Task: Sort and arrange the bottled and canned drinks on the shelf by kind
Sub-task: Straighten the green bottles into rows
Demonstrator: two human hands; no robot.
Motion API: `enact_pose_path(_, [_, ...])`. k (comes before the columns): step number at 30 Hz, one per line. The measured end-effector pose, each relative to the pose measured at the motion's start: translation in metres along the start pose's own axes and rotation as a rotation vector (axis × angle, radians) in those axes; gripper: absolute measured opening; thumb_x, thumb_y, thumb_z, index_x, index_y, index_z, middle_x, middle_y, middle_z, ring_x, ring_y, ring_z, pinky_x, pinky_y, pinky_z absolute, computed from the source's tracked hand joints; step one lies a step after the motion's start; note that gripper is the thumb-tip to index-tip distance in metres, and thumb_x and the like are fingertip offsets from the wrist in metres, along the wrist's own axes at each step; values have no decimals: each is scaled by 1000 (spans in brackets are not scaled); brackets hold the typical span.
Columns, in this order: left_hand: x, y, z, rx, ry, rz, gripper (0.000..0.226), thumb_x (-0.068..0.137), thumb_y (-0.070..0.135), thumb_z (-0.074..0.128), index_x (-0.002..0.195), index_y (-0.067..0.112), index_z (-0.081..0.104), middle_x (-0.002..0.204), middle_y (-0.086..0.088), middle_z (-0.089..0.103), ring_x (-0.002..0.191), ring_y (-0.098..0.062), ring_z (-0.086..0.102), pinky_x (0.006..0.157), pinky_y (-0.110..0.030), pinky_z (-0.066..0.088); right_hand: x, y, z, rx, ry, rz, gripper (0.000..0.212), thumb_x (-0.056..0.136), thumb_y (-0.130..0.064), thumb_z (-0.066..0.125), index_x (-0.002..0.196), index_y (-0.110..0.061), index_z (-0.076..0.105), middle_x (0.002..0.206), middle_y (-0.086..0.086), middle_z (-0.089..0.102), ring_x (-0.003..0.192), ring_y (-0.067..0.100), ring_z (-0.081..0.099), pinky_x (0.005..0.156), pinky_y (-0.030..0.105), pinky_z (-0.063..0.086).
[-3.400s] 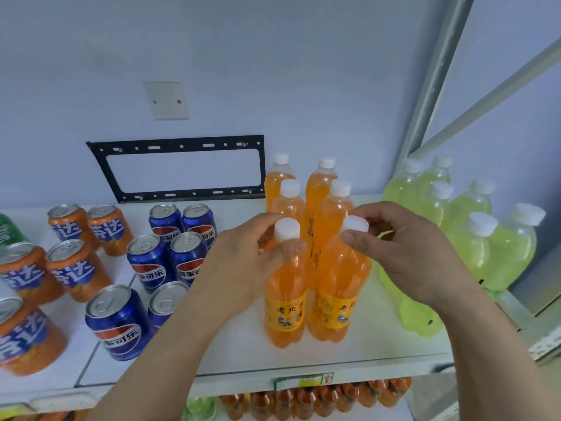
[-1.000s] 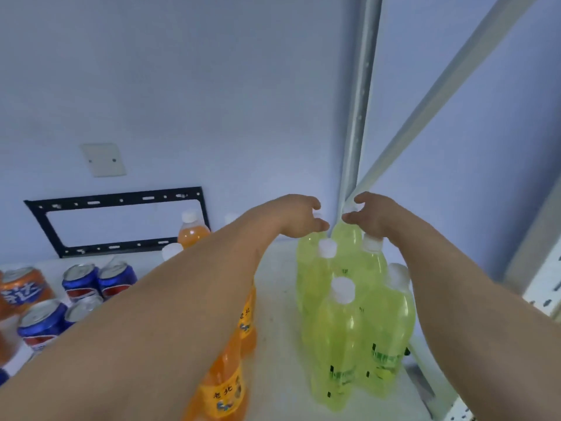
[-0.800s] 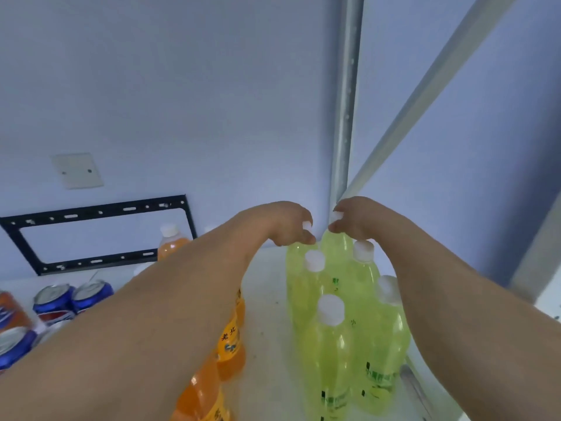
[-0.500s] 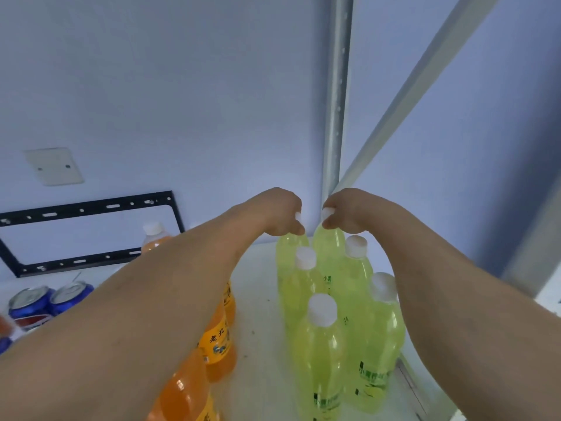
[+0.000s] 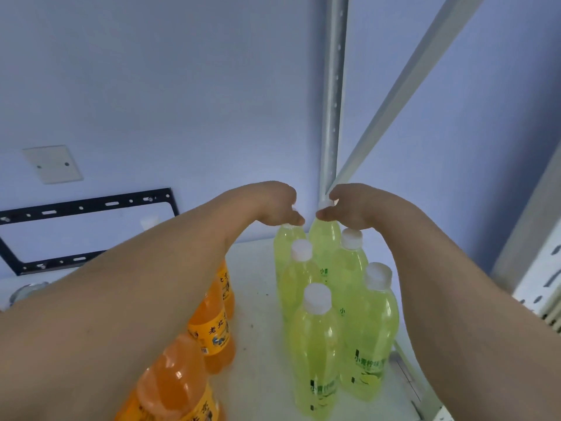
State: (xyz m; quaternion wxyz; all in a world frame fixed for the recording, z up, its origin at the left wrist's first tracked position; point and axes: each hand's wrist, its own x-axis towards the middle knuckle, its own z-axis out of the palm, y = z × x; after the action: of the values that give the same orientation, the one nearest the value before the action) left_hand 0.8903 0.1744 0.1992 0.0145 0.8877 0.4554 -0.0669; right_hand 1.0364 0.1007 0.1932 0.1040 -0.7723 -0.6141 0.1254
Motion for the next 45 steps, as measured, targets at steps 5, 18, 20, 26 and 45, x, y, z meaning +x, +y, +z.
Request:
enact_pose_path(5, [-30, 10, -5, 63, 18, 40, 59, 99, 56, 38, 111, 5, 66, 97, -8, 67, 86, -25, 60, 73, -33, 45, -49, 22, 9, 82, 46, 1, 42, 96, -47, 50, 118, -12, 60, 116, 4, 60, 102, 22, 56, 78, 32, 41])
enact_pose_path(18, [-60, 30, 6, 5, -78, 59, 48, 93, 58, 52, 111, 16, 65, 91, 0, 72, 89, -17, 66, 70, -29, 48, -60, 29, 15, 241, 39, 70, 42, 88, -42, 65, 122, -18, 59, 114, -2, 58, 97, 20, 55, 77, 31, 42])
enact_pose_path(20, [-72, 33, 1, 70, -14, 10, 59, 93, 62, 47, 125, 13, 60, 112, -3, 67, 104, -22, 60, 86, -36, 50, -67, 32, 19, 343, 103, 96, 54, 90, -48, 61, 136, -22, 50, 127, -3, 56, 108, 20, 56, 87, 33, 44])
enact_pose_path(26, [-141, 65, 26, -377, 182, -93, 62, 87, 72, 42, 129, 28, 54, 116, 9, 63, 102, -13, 58, 88, -33, 49, -118, 40, 68, 757, 435, 68, 57, 83, -60, 61, 131, -33, 48, 119, -18, 57, 108, 5, 56, 88, 32, 46])
enact_pose_path(45, [-141, 102, 201, -1193, 592, -227, 87, 61, 83, 64, 134, 51, 28, 132, 22, 48, 121, 0, 51, 98, -20, 43, -149, 93, 219, 865, 291, 93, 64, 72, -55, 75, 127, -41, 45, 117, -18, 59, 104, -1, 58, 77, 19, 45])
